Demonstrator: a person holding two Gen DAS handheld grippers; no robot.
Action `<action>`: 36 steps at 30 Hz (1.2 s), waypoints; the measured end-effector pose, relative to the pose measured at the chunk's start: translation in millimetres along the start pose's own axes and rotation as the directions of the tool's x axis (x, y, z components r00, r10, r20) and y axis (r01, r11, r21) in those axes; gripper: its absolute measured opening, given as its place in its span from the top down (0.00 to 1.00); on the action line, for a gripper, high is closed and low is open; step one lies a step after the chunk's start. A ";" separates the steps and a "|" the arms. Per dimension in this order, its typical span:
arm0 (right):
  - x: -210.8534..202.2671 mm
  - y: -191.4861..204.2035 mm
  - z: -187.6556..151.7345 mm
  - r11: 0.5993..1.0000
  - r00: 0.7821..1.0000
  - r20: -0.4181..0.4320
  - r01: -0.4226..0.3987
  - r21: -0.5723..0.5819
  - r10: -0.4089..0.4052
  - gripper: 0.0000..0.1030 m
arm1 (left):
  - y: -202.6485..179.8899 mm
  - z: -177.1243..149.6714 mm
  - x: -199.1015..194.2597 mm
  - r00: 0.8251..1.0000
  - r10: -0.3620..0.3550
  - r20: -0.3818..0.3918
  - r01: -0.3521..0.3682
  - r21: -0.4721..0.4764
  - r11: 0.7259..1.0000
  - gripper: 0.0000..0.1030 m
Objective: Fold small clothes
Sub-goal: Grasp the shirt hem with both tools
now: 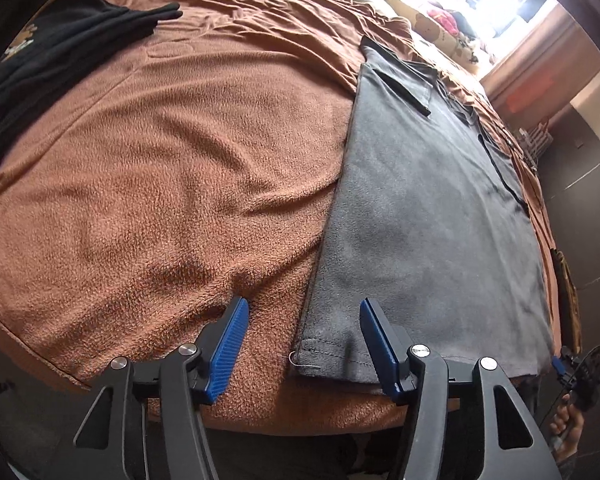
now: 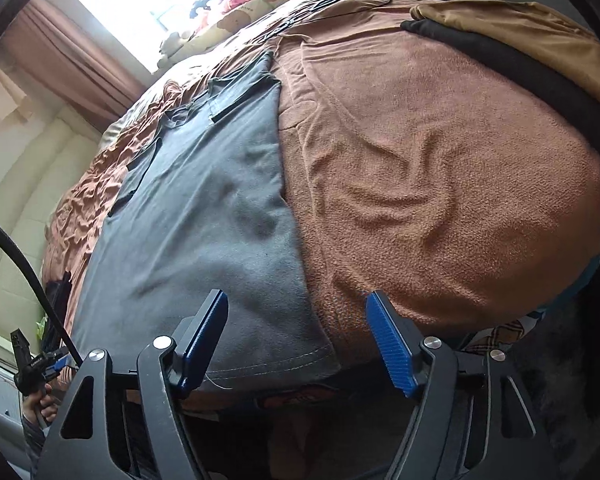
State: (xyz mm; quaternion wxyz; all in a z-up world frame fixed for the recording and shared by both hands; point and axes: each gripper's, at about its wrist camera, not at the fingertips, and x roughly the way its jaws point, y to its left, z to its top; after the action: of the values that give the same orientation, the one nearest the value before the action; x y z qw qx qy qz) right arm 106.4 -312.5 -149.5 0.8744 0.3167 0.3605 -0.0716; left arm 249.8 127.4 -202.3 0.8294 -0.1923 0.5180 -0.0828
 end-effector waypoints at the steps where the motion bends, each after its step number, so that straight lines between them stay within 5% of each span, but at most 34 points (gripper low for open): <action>1: 1.1 -3.0 -2.8 1.000 1.000 -0.004 -0.006 0.009 0.006 0.33 | 1.1 0.1 -0.8 1.000 -0.008 0.003 0.008 -0.010 1.000 0.42; 7: 3.9 -23.9 -6.9 0.993 0.996 0.001 -0.087 0.078 0.088 0.35 | 7.5 -6.8 -5.2 0.993 -0.113 -0.030 0.110 -0.095 0.989 0.53; 11: 2.7 -37.3 -9.6 0.982 0.989 0.013 -0.147 0.120 0.147 0.35 | 17.7 -14.1 -1.2 0.972 -0.231 -0.047 0.217 -0.201 0.955 0.56; 17: 6.2 -57.0 -21.4 0.944 0.960 0.003 -0.276 0.178 0.280 0.35 | 29.8 -19.3 -4.0 0.962 -0.272 -0.005 0.259 -0.291 0.921 0.60; 21: 8.5 -64.3 -31.5 0.905 0.926 0.020 -0.374 0.201 0.378 0.38 | 30.4 -20.1 -6.5 0.960 -0.277 0.024 0.271 -0.308 0.912 0.60; 27: -2.7 -68.4 -31.7 0.826 0.843 0.106 -0.538 0.165 0.528 0.38 | 23.2 -18.0 -8.1 0.968 -0.251 0.032 0.249 -0.287 0.925 0.60; 36: 24.0 -74.4 -14.1 0.906 0.924 0.073 -0.382 0.180 0.375 0.40 | 14.8 -8.8 -0.6 0.978 -0.207 0.032 0.208 -0.268 0.941 0.60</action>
State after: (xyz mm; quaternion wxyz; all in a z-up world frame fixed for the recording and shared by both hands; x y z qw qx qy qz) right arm 89.4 -360.2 -210.6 0.8437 0.4617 0.2675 0.0593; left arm 240.7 139.0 -211.2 0.7830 -0.3570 0.4998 -0.0978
